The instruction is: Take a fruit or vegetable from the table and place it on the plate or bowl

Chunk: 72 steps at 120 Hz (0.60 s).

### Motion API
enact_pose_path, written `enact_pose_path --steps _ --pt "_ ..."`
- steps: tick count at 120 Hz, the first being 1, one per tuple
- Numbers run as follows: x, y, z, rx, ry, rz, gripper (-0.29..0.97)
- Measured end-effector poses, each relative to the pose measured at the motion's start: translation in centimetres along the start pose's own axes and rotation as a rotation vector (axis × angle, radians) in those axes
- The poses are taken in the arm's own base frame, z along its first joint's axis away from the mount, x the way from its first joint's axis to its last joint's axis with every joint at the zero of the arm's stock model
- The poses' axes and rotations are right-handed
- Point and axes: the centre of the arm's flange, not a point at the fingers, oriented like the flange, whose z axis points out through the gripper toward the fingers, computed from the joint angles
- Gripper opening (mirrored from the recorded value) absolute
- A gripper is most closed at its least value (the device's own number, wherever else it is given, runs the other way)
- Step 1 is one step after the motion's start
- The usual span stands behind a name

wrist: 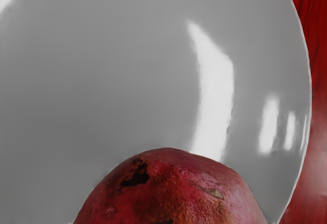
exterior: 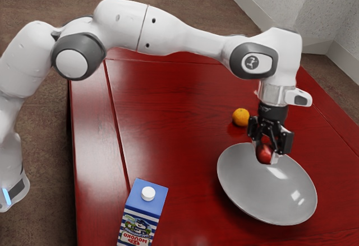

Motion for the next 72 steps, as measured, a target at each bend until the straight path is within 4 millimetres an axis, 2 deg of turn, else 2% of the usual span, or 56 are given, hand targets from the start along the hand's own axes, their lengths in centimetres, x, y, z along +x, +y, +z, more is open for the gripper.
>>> enact_pose_path --steps 11,22,38,50,62,68,72 --pt "-0.1 0.9 1.4 -0.006 -0.002 -0.015 0.34" --pt "0.8 0.2 3.1 -0.005 -0.011 -0.052 0.34" --pt "1.3 -0.1 3.6 -0.008 -0.001 -0.085 0.34" --pt "1.5 -0.1 3.4 -0.021 0.004 -0.108 0.52" --pt "1.1 -0.9 1.2 -0.022 0.034 -0.136 0.6" --pt "0.6 -2.4 -1.6 -0.01 0.075 -0.17 0.62" --pt "-0.9 -3.3 -5.4 0.001 0.137 -0.198 0.63"
